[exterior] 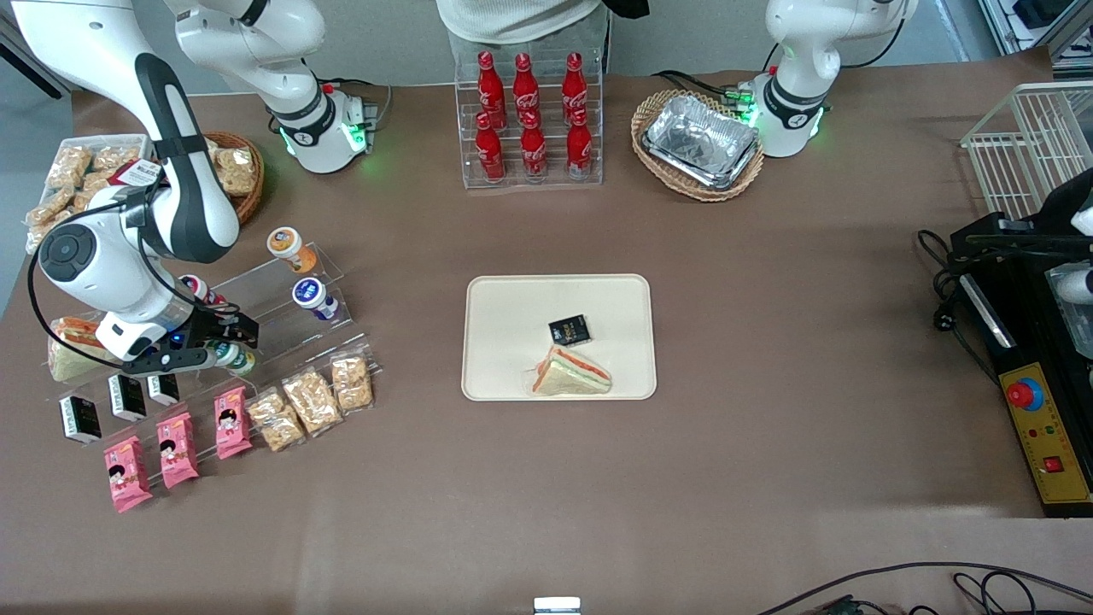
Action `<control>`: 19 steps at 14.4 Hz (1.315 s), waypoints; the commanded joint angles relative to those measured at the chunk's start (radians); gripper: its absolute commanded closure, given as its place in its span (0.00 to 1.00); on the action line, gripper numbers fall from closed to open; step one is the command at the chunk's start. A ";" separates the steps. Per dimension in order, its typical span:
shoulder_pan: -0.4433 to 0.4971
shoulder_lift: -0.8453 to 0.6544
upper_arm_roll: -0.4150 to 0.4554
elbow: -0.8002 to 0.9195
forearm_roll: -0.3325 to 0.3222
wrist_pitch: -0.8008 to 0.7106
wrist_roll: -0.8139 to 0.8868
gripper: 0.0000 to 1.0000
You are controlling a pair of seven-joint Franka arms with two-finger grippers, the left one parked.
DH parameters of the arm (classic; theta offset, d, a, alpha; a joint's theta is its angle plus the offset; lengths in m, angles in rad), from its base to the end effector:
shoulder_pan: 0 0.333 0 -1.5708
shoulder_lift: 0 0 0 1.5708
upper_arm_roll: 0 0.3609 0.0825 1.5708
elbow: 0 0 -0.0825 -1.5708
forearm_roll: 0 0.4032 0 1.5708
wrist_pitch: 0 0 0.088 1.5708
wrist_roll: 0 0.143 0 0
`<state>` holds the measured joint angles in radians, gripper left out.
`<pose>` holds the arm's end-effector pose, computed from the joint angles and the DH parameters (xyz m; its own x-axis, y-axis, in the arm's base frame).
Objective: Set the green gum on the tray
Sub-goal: 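Lift the green-labelled bottle up off the rack with the right gripper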
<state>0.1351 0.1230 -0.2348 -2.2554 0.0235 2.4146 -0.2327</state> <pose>0.5550 -0.0546 0.3089 0.9924 0.1181 0.0360 0.1173 -0.9929 0.0211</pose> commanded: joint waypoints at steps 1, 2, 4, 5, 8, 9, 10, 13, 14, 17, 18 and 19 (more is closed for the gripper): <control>-0.008 0.007 -0.001 0.014 -0.004 0.027 -0.036 0.19; -0.008 0.007 -0.003 0.016 -0.004 0.031 -0.036 0.27; -0.009 0.007 -0.003 0.025 -0.004 0.031 -0.037 0.40; -0.009 0.009 -0.003 0.033 -0.004 0.032 -0.037 0.48; -0.011 0.013 -0.009 0.051 0.003 0.032 -0.082 0.73; -0.011 0.012 -0.011 0.063 0.003 0.031 -0.109 0.75; -0.024 0.010 -0.014 0.086 0.003 0.020 -0.146 0.80; -0.041 -0.034 -0.014 0.179 0.003 -0.130 -0.236 0.83; -0.041 -0.042 -0.015 0.247 0.003 -0.241 -0.249 0.83; -0.040 -0.043 -0.020 0.513 -0.005 -0.626 -0.244 0.86; -0.040 -0.043 -0.020 0.584 -0.010 -0.716 -0.243 0.88; -0.038 -0.045 -0.020 0.640 -0.011 -0.795 -0.241 0.92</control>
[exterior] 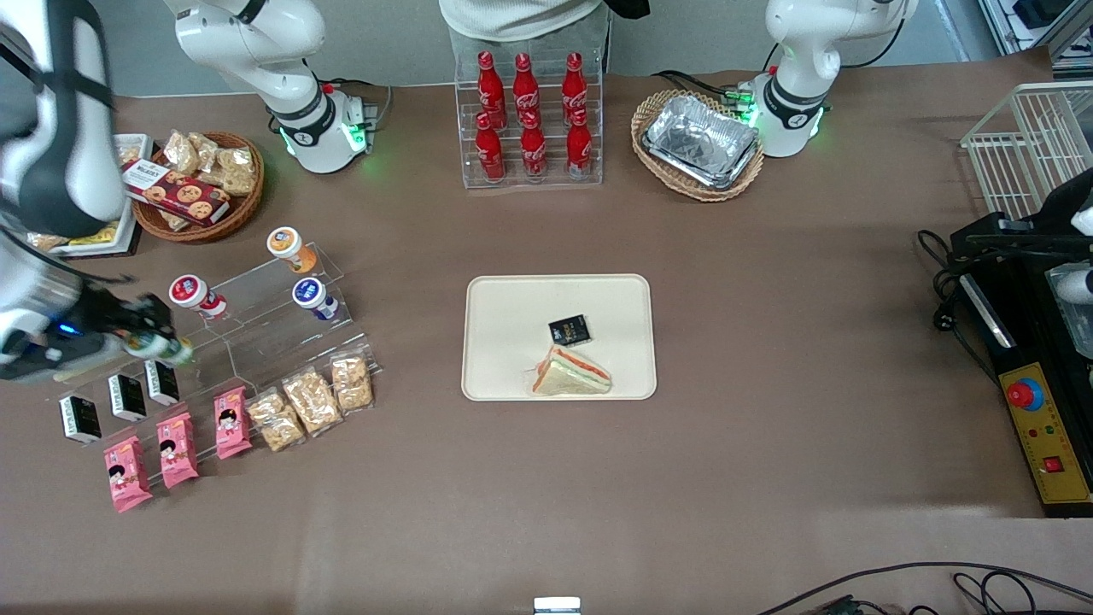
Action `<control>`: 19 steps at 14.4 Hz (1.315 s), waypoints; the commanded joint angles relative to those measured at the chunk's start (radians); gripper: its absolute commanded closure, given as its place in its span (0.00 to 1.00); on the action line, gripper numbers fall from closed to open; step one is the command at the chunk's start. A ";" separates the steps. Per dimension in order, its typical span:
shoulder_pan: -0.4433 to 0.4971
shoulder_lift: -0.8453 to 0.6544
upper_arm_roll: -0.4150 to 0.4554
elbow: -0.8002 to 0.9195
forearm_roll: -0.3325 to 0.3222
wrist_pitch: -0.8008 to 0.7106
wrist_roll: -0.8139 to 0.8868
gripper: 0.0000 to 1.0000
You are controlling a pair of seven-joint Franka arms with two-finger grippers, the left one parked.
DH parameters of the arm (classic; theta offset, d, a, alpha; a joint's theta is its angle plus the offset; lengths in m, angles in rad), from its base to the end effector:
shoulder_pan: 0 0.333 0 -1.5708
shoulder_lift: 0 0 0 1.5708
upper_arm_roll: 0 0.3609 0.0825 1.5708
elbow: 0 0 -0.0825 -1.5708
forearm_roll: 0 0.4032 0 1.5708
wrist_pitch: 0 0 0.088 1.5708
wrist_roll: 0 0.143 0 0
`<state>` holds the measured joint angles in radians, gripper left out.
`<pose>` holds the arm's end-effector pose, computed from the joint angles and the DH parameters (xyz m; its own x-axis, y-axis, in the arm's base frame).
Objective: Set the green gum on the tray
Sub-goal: 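Carry the held bottle over to the cream tray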
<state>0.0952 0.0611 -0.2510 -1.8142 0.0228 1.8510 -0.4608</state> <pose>0.5916 -0.0874 0.5020 0.9555 0.2944 -0.0171 0.2941 -0.9556 -0.0159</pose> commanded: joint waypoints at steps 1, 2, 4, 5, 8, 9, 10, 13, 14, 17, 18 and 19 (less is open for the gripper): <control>0.003 0.014 -0.002 0.238 -0.009 -0.299 -0.012 0.92; 0.004 0.013 -0.002 0.269 -0.009 -0.338 -0.012 0.93; 0.012 0.000 0.009 0.277 -0.008 -0.355 0.002 0.96; 0.027 -0.006 0.016 0.277 -0.007 -0.364 0.042 0.97; 0.128 -0.044 0.097 0.277 -0.001 -0.417 0.319 0.97; 0.159 -0.047 0.137 0.277 0.005 -0.426 0.429 0.97; 0.182 -0.047 0.183 0.277 0.008 -0.427 0.541 0.97; 0.208 -0.046 0.317 0.277 0.026 -0.418 0.819 0.97; 0.208 -0.041 0.346 0.277 0.048 -0.411 0.861 0.97; 0.240 -0.017 0.371 0.187 0.065 -0.267 0.933 0.97; 0.256 -0.011 0.371 0.130 0.063 -0.187 0.947 0.97; 0.268 -0.001 0.371 0.065 0.063 -0.094 0.977 0.97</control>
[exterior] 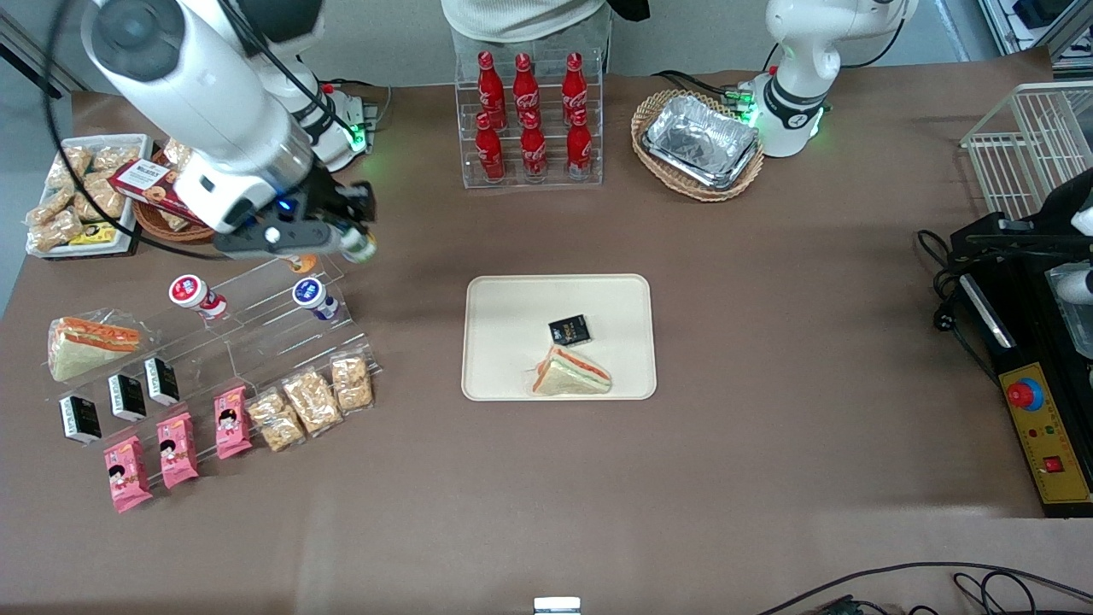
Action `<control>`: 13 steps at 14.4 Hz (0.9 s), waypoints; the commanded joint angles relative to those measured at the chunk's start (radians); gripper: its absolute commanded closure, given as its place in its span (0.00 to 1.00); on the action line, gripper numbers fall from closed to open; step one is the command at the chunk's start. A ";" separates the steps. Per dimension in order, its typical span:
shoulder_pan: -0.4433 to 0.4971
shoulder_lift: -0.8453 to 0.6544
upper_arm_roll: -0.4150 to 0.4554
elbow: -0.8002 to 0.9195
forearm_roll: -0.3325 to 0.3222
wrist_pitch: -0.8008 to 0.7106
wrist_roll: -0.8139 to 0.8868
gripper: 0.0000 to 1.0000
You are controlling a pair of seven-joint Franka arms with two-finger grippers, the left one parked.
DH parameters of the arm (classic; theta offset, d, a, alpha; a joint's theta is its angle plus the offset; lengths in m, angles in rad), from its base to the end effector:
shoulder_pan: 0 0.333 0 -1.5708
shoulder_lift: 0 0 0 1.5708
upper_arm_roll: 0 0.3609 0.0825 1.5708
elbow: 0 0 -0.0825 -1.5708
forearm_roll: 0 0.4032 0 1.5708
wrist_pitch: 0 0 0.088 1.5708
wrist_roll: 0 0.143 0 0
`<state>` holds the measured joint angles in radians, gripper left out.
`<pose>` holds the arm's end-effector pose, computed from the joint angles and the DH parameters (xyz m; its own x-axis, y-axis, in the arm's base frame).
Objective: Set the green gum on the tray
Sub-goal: 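Carry the held bottle over to the cream tray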
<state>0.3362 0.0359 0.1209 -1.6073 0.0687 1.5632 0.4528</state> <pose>0.5164 0.2637 0.5948 0.9946 0.0038 -0.1035 0.0006 -0.9995 -0.0306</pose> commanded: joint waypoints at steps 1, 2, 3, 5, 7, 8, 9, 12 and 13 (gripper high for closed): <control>0.047 0.039 -0.001 -0.204 0.017 0.283 0.099 0.97; 0.067 0.062 -0.001 -0.256 0.016 0.372 0.127 0.98; 0.082 0.097 -0.001 -0.296 0.016 0.452 0.147 0.98; 0.116 0.194 -0.001 -0.315 0.016 0.546 0.167 0.98; 0.156 0.275 -0.001 -0.315 0.014 0.625 0.220 0.98; 0.171 0.306 -0.001 -0.315 0.014 0.659 0.236 0.98; 0.191 0.327 -0.001 -0.316 0.014 0.684 0.237 0.98; 0.216 0.364 -0.003 -0.324 0.013 0.733 0.256 0.98; 0.228 0.371 -0.003 -0.338 0.013 0.765 0.263 0.98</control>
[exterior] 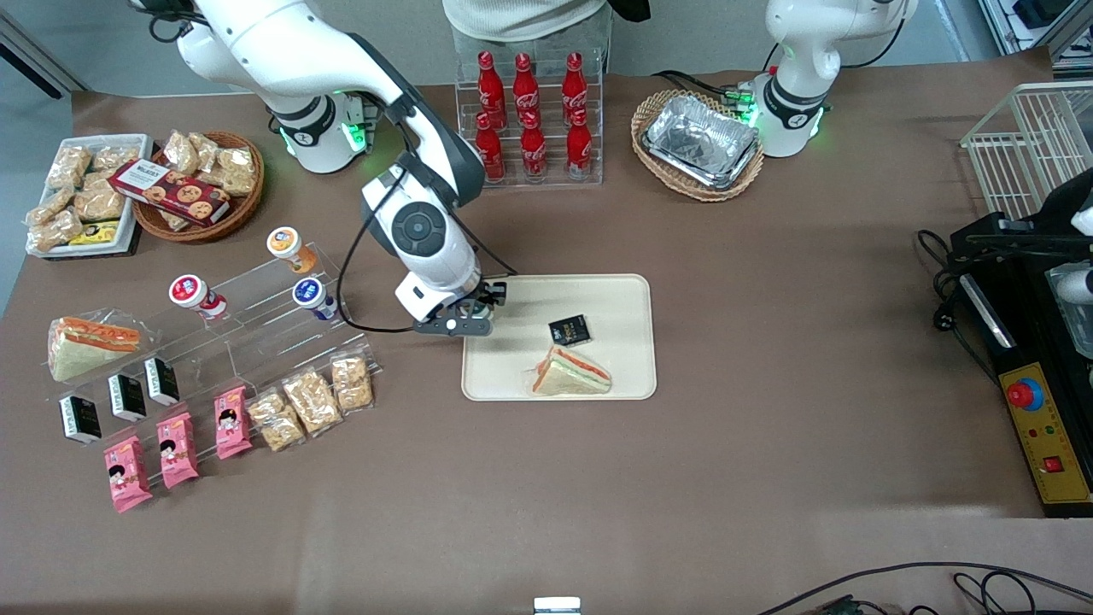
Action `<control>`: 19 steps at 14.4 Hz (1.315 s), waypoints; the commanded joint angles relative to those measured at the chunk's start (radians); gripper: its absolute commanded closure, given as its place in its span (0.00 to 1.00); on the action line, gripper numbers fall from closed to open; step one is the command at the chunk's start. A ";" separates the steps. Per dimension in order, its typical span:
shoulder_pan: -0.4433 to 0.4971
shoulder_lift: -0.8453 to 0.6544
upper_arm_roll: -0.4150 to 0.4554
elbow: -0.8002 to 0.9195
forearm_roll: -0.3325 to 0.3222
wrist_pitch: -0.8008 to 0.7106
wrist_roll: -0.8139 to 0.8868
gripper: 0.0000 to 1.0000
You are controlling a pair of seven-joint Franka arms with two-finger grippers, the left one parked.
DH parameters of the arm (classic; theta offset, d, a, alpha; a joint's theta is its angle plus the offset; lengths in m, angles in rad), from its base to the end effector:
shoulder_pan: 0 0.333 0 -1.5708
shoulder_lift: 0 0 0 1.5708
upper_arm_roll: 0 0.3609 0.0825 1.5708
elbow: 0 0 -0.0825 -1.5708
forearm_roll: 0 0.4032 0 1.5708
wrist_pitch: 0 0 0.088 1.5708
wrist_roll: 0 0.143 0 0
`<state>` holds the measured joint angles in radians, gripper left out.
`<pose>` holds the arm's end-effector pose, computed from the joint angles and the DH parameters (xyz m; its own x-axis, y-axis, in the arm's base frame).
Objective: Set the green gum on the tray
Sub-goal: 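Lower the bottle onto the tray beside the black packet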
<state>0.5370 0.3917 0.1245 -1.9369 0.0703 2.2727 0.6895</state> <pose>0.5076 0.3959 0.2723 0.9911 -0.0803 -0.1061 -0.0849 -0.9956 -0.0400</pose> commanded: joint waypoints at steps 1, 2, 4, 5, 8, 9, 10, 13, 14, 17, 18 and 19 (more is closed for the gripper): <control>0.029 0.022 -0.006 -0.026 0.011 0.095 0.042 0.98; 0.035 0.032 -0.006 -0.033 0.009 0.125 0.060 0.98; 0.055 0.055 -0.006 -0.034 0.009 0.148 0.065 0.97; 0.058 0.058 -0.006 -0.042 0.009 0.163 0.068 0.95; 0.060 0.070 -0.006 -0.066 0.008 0.212 0.084 0.75; 0.058 0.072 -0.006 -0.066 0.008 0.214 0.096 0.48; 0.058 0.072 -0.006 -0.066 0.008 0.214 0.100 0.16; 0.057 0.067 -0.008 -0.066 0.005 0.212 0.101 0.02; 0.055 0.062 -0.009 -0.066 0.005 0.209 0.101 0.01; 0.023 -0.054 -0.013 -0.059 0.002 0.095 0.081 0.01; 0.006 -0.121 -0.013 -0.053 0.000 0.011 0.065 0.01; -0.017 -0.184 -0.013 -0.051 0.000 -0.057 0.038 0.01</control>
<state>0.5715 0.4046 0.1116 -1.9762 0.0693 2.4033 0.7755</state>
